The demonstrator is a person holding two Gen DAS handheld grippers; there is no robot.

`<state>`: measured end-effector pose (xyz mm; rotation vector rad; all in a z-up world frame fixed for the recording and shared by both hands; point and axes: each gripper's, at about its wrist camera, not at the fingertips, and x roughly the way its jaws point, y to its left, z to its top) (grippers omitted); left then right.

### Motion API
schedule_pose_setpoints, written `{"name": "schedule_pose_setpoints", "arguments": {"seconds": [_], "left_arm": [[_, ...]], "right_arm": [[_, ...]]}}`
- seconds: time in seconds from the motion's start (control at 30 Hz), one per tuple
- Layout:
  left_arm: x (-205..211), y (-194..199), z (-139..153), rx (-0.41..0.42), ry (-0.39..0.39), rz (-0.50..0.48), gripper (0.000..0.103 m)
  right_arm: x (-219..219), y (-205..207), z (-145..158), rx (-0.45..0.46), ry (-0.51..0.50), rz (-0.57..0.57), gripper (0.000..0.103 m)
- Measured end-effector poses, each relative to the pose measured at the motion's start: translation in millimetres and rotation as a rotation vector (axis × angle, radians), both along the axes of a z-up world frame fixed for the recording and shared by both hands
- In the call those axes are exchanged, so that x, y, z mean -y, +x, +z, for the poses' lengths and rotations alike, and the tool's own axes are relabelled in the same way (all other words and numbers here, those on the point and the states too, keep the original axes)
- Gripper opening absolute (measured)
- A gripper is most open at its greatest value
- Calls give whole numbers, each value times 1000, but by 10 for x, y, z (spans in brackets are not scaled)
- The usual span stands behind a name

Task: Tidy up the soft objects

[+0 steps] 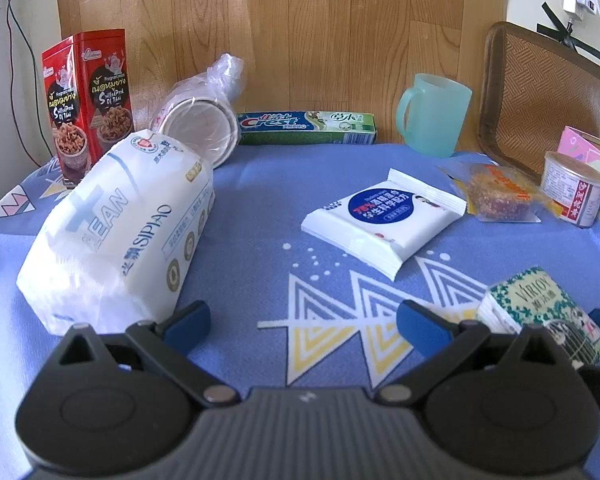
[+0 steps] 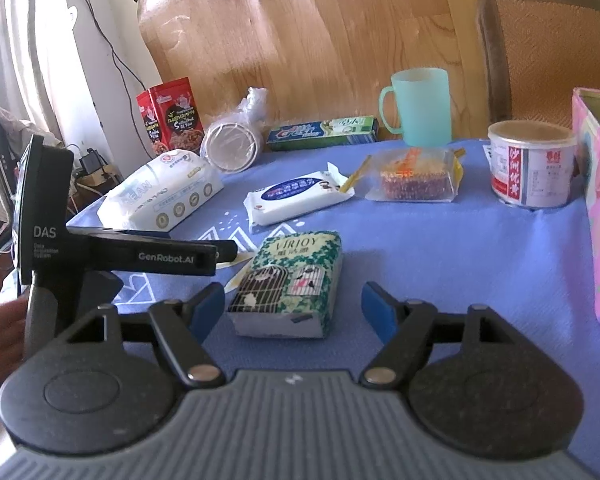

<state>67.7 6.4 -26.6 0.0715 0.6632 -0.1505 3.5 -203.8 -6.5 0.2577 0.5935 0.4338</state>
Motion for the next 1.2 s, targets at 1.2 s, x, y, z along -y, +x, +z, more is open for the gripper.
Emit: {"name": "schedule_pose_setpoints", "arguments": {"seconds": [1.2], "left_arm": [[4, -1, -5, 1, 2, 2, 103]], "right_arm": [[-42, 45, -7, -14, -3, -11, 79]]}}
